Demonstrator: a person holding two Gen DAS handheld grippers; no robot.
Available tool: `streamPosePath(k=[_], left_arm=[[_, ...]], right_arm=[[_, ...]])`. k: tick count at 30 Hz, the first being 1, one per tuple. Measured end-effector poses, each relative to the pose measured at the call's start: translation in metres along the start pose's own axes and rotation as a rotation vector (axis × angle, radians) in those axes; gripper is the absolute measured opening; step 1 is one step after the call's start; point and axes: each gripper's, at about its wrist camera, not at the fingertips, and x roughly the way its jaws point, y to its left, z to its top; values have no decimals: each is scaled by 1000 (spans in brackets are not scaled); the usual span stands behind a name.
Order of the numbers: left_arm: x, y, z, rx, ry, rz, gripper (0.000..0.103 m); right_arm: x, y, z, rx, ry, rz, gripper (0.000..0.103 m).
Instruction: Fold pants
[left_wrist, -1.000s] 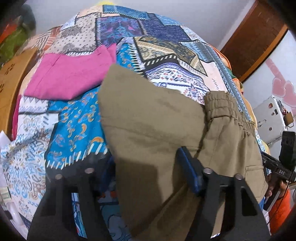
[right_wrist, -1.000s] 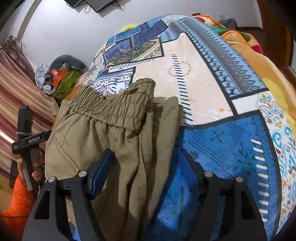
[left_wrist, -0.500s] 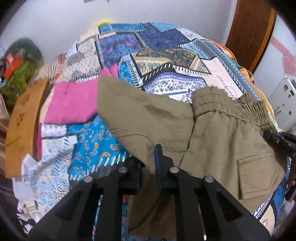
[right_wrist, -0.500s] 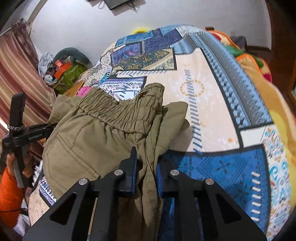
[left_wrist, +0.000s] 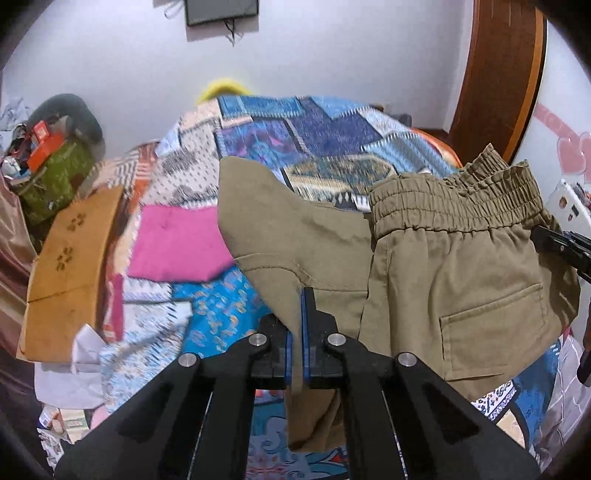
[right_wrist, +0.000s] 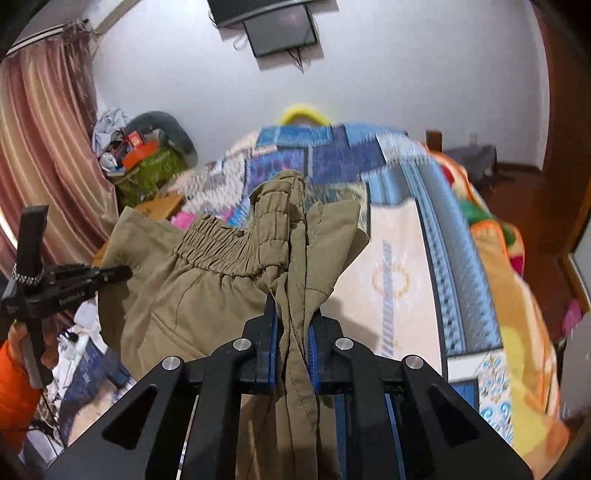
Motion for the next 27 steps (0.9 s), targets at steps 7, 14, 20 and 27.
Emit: streamPosePath(k=[7,14,20,27], left_arm=[[-14,42,15,-70,-45,47,4],[-4,97,20,-128,-42,128,4],[16,152,26,-176,-20,203,4],[67,206,50,-219,15,253,4]], right_arm=[[11,33,34,-93,-38,12,11],[54,73,56,-160,-32,64,11],[108,105,71,-202,-4,120,11],[180,131,94,-211,16,158,11]])
